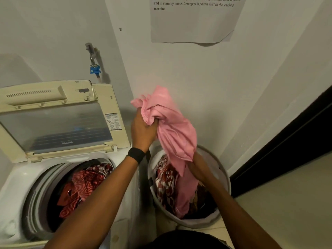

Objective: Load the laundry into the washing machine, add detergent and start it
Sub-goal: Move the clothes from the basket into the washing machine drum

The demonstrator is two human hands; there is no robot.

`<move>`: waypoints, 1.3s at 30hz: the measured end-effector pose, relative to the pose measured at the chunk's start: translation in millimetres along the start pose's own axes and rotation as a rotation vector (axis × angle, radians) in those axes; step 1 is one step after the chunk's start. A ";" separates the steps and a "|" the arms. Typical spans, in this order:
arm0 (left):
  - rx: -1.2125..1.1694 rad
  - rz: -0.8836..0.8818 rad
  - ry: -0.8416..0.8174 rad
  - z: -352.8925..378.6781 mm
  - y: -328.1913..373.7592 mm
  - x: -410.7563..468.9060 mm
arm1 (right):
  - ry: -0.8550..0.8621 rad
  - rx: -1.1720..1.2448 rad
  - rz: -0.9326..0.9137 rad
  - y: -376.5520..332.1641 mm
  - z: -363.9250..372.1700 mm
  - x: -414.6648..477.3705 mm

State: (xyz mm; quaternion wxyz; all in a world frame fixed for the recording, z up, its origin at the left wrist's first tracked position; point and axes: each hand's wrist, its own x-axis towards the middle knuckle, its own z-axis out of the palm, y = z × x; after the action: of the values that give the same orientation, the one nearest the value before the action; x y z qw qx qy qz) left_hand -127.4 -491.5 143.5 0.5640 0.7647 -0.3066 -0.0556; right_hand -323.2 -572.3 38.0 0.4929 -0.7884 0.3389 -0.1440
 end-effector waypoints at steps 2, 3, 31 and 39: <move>0.199 0.063 -0.034 -7.9 -15.1 4.8 | 0.100 -0.005 -0.108 -35.9 -26.7 13.2; 0.279 0.086 -0.068 -9.8 -20.1 3.7 | 0.132 -0.004 -0.178 -55.5 -38.6 20.7; -0.104 -0.078 -0.140 21.7 0.3 -13.1 | -0.144 -0.089 0.093 9.6 -0.7 24.3; 0.158 0.076 -0.309 8.3 -0.4 -10.8 | 0.081 0.212 -0.393 -150.3 -117.0 43.2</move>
State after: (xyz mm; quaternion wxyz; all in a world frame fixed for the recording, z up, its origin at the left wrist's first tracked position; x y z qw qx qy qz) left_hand -139.6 -492.6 137.4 0.4501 0.7769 -0.4216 -0.1270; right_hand -298.4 -638.3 220.2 0.5217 -0.7765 0.1811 -0.3035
